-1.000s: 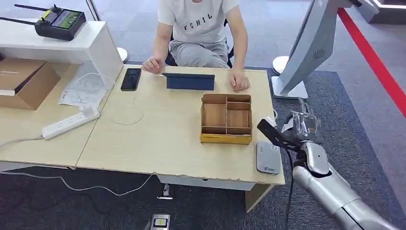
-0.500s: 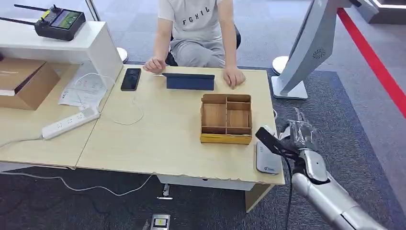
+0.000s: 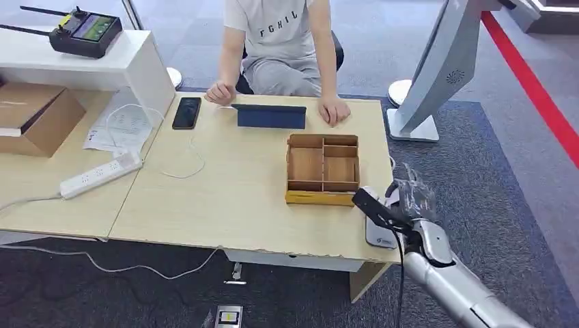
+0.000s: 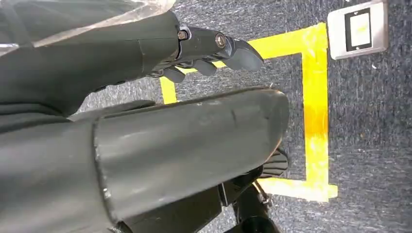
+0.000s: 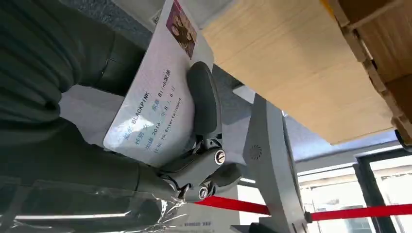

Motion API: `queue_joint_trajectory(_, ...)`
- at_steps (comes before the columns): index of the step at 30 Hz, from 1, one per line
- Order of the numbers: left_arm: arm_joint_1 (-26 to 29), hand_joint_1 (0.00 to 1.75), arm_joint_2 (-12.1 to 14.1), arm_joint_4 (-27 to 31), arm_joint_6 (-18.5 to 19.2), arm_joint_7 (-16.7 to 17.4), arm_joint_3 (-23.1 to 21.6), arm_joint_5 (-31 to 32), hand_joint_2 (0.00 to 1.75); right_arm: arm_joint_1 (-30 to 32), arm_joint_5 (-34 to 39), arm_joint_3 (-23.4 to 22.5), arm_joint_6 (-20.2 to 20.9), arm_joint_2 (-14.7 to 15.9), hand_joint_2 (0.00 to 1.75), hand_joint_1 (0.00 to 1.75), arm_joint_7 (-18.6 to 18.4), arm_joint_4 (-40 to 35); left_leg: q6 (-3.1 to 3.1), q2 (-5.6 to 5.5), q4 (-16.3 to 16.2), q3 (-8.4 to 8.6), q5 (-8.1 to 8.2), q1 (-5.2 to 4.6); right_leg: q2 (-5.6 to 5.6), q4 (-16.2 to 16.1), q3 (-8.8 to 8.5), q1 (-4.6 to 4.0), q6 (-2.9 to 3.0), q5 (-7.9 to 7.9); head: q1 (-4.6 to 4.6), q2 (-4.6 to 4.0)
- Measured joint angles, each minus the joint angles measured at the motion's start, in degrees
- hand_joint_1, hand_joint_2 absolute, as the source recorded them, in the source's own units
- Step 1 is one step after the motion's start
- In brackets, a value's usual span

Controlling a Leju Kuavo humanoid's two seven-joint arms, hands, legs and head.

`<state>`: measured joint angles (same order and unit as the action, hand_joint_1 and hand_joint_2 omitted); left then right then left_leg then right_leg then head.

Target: Pass the card to the sensor for recognition and then transmit it.

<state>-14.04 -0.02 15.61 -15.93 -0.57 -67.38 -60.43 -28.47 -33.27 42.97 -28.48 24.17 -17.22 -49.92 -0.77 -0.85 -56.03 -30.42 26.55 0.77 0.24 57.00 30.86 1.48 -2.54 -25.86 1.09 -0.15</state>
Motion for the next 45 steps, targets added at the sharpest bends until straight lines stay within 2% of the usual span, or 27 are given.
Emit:
queue_joint_trajectory(17,-0.09,0.0,0.0,0.0,0.33,0.74,1.16,0.09,0.0,-0.32,2.84,1.25,-0.81,-1.4,1.75,1.75,0.74,5.44,0.0,0.0,0.0,0.01,0.0,0.0,0.0,0.0,0.0,0.0,0.0,0.0,-0.02,0.0)
queue_joint_trajectory(25,0.75,0.0,-0.04,0.0,-1.49,0.0,2.12,-1.22,0.0,-0.9,3.7,1.53,0.48,-2.25,1.75,1.75,2.12,8.04,0.0,0.01,0.0,0.05,0.0,0.0,0.02,0.0,-0.02,-0.01,0.0,0.0,-0.02,0.0)
queue_joint_trajectory(31,1.09,0.0,-0.09,0.0,-1.38,0.46,3.06,-1.46,0.0,-1.27,3.94,1.71,0.74,-3.13,1.75,1.75,2.45,9.38,0.0,0.01,0.0,0.11,0.0,0.0,0.02,0.0,-0.11,-0.01,0.0,0.01,0.0,0.0)
queue_joint_trajectory(35,1.37,0.0,-0.09,0.0,-0.61,-0.07,3.28,-1.2,0.0,-1.72,4.02,2.01,0.5,-3.28,1.75,1.75,2.49,9.31,0.0,0.01,0.0,0.14,0.0,0.0,0.02,0.0,-0.14,0.0,0.0,0.01,0.0,0.0)
queue_joint_trajectory(40,2.02,0.0,-0.04,0.0,-0.33,-0.79,3.3,-1.11,0.0,-2.25,8.07,2.12,2.45,-3.41,1.75,1.75,4.29,7.15,0.0,0.01,0.0,0.1,0.0,0.0,0.02,0.0,-0.14,0.0,0.0,0.01,0.0,0.0)
queue_joint_trajectory(45,2.44,0.0,0.0,-0.02,0.13,-1.55,3.5,-1.29,0.0,-5.68,6.84,2.56,3.39,-3.06,1.75,1.75,3.15,3.47,-0.01,0.02,0.0,0.06,-0.01,0.0,0.04,0.01,-0.06,0.0,0.01,0.01,-0.02,0.0)
